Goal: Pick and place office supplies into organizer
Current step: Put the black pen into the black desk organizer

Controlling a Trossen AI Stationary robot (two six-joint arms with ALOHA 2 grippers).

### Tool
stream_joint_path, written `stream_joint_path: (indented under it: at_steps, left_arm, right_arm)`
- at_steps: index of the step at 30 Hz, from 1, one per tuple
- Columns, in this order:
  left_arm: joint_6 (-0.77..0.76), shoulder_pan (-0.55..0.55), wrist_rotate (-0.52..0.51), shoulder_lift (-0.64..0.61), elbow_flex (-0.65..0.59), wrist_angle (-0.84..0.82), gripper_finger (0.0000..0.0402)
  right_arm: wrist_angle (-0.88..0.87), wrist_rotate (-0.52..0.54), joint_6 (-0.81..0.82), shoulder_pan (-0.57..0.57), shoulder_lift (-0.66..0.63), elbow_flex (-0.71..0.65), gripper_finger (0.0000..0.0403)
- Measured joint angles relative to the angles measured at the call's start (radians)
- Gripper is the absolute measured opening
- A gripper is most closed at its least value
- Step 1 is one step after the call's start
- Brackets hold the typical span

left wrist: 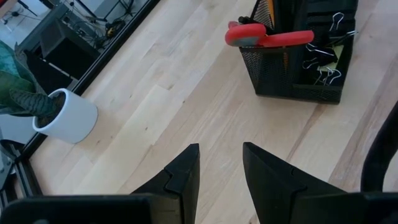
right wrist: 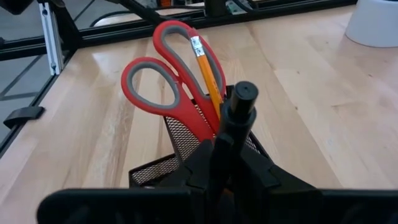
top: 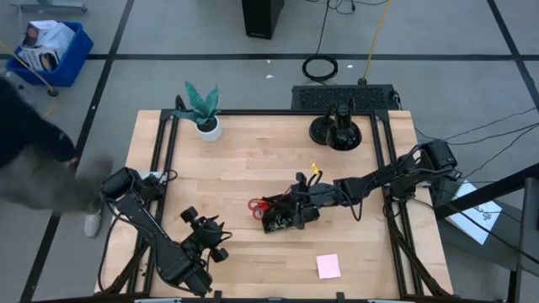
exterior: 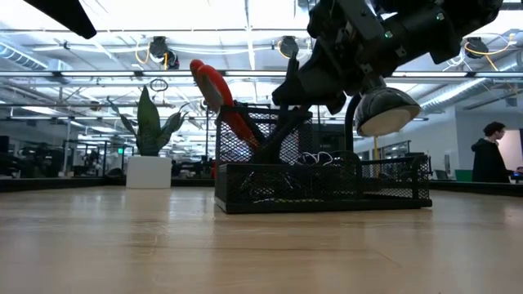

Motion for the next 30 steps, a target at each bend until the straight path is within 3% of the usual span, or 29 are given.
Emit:
stream_joint_path:
  at_steps: [30]
  left_arm:
    - [0.0, 0.0, 0.0, 0.0, 0.0, 0.001, 0.0127]
  right_arm:
    - [0.0, -0.007, -0.005, 0.001, 0.0, 0.0, 0.0054]
